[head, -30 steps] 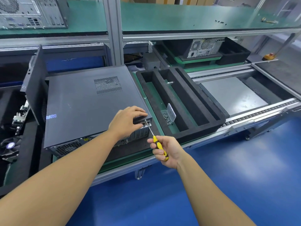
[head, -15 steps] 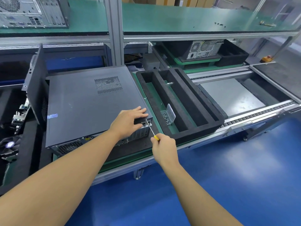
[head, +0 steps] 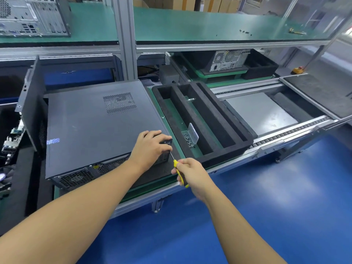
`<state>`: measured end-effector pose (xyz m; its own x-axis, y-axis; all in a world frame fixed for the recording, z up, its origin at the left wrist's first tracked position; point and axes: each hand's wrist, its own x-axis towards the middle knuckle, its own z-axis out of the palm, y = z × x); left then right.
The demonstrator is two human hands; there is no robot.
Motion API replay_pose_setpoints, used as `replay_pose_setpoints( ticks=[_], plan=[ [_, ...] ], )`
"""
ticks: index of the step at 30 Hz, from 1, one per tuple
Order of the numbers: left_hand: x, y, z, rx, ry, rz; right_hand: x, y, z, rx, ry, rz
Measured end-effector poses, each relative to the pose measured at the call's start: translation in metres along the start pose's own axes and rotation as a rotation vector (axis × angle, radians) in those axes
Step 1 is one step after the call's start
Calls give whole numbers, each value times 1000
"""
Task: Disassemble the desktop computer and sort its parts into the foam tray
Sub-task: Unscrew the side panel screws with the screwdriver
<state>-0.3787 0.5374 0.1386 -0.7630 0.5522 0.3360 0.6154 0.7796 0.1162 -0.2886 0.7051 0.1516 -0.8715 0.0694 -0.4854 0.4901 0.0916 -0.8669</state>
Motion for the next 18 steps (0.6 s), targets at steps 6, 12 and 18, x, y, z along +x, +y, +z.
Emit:
replay_pose_setpoints(
  ticks=[6,12,18],
  plan=[
    [3,-2,5,-86,117,-27,-13,15,-14,536,-248,279],
    [12,-37,-7,-339,-100,-107,-10,19,5,198,36,47],
    [3,-46,6,-92,-83,12,-11,19,12,106,117,-33]
  ],
)
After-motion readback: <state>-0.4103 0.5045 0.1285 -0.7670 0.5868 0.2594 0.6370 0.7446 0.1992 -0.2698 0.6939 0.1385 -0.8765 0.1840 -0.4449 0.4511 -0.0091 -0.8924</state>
